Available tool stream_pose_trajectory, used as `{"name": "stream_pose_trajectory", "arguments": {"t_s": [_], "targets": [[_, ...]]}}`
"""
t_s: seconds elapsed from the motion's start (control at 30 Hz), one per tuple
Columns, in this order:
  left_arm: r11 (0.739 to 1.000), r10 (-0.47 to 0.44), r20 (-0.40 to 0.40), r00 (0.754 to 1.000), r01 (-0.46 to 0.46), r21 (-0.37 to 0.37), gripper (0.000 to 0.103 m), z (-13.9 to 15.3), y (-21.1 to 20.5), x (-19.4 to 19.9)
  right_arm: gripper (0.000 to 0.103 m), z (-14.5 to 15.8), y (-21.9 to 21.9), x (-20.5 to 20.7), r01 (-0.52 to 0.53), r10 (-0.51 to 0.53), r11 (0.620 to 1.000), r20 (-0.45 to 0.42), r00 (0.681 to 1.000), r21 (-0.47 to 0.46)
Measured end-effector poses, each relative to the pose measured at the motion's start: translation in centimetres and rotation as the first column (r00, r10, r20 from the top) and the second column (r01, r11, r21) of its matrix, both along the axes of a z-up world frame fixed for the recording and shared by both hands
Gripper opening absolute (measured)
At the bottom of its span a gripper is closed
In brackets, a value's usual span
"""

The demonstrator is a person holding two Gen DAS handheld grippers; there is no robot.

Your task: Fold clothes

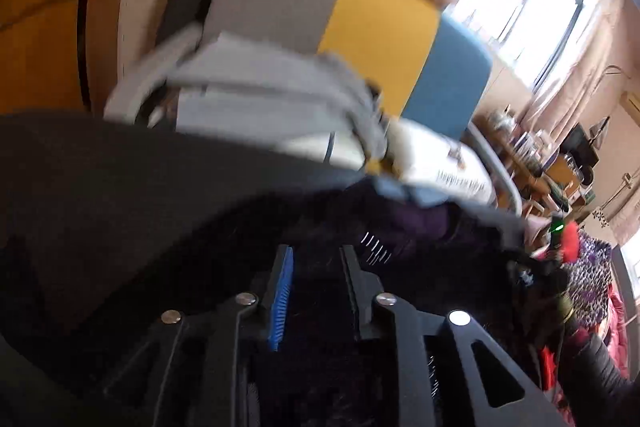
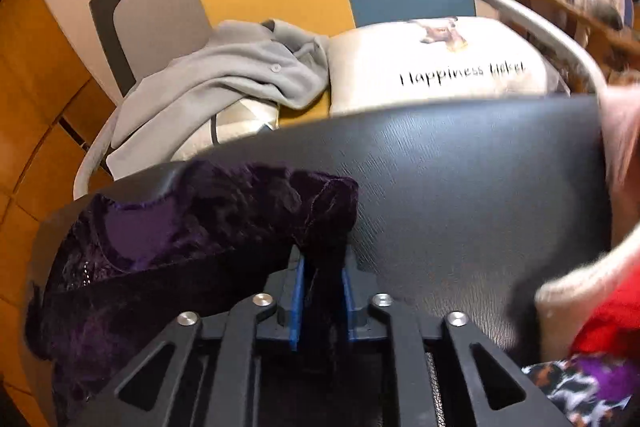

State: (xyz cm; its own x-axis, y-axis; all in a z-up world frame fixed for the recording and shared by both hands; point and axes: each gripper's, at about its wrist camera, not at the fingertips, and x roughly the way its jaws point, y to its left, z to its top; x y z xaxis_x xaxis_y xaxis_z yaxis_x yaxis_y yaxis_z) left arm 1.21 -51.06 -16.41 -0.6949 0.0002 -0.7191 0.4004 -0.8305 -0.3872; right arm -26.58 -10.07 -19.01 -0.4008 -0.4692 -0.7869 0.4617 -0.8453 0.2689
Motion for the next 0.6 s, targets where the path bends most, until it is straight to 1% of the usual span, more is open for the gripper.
{"name": "stream_pose_trajectory", "arguments": {"t_s": [0.03, 0.07, 0.1, 0.13, 0.17, 0.23, 0.3, 0.33, 0.4, 0.43, 0.5, 0.57, 0.6], "targets": [[1.000, -0.009, 0.012, 1.000, 0.009, 0.009, 0.036, -0.6, -0.4, 0.0, 0.034, 0.0, 0.2, 0.1, -0.002, 0.002, 1.000, 0.002, 1.000, -0.007], [1.000, -0.025, 0.021, 0.999, 0.025, -0.003, 0.039, -1.0, -0.6, -0.2, 0.040, 0.1, 0.5, 0.2, -0.005, 0.005, 1.000, 0.004, 1.000, -0.013], [0.998, -0.044, 0.033, 0.998, 0.046, -0.044, 0.041, -1.0, -0.4, -0.5, 0.048, 0.3, 0.6, 0.3, -0.010, 0.010, 1.000, 0.001, 1.000, -0.014], [0.994, -0.064, 0.046, 0.997, 0.068, -0.090, 0.043, -1.0, -0.2, -0.8, 0.049, 0.6, 0.7, 0.4, -0.015, 0.015, 1.000, -0.002, 1.000, -0.015], [0.983, -0.105, 0.071, 0.992, 0.115, -0.144, 0.044, -1.0, 0.4, -1.6, 0.049, 0.8, 0.8, 0.6, -0.020, 0.020, 1.000, -0.006, 1.000, -0.015], [0.963, -0.183, 0.111, 0.977, 0.201, -0.182, 0.046, -1.6, 1.2, -3.1, 0.052, 1.1, 0.8, 0.5, -0.022, 0.022, 0.999, -0.003, 1.000, -0.029], [0.930, -0.260, 0.156, 0.953, 0.290, -0.224, 0.046, -2.3, 2.3, -4.7, 0.052, 1.7, 0.7, 0.6, -0.020, 0.020, 1.000, -0.027, 0.999, -0.019], [0.913, -0.300, 0.180, 0.937, 0.337, -0.231, 0.046, -2.8, 2.9, -5.5, 0.052, 2.0, 0.5, 0.6, -0.021, 0.021, 1.000, -0.048, 0.999, -0.003], [0.872, -0.379, 0.229, 0.896, 0.430, -0.236, 0.047, -3.8, 4.1, -6.9, 0.053, 2.6, 0.1, 0.7, -0.039, 0.040, 0.999, -0.089, 0.995, 0.021], [0.855, -0.399, 0.264, 0.878, 0.460, -0.239, 0.047, -4.5, 4.6, -7.6, 0.057, 2.7, -0.2, 0.8, -0.059, 0.062, 0.998, -0.100, 0.993, 0.032], [0.837, -0.442, 0.314, 0.841, 0.512, -0.193, 0.047, -5.8, 5.1, -8.6, 0.058, 3.0, -0.8, 1.1, -0.099, 0.106, 0.993, -0.121, 0.987, 0.060], [0.832, -0.443, 0.324, 0.836, 0.518, -0.200, 0.046, -6.2, 5.6, -8.7, 0.058, 2.9, -1.6, 1.1, -0.124, 0.139, 0.987, -0.146, 0.980, 0.103], [0.829, -0.442, 0.328, 0.835, 0.519, -0.206, 0.042, -6.4, 5.8, -8.7, 0.058, 2.9, -1.9, 1.1, -0.133, 0.151, 0.984, -0.156, 0.976, 0.118]]}}
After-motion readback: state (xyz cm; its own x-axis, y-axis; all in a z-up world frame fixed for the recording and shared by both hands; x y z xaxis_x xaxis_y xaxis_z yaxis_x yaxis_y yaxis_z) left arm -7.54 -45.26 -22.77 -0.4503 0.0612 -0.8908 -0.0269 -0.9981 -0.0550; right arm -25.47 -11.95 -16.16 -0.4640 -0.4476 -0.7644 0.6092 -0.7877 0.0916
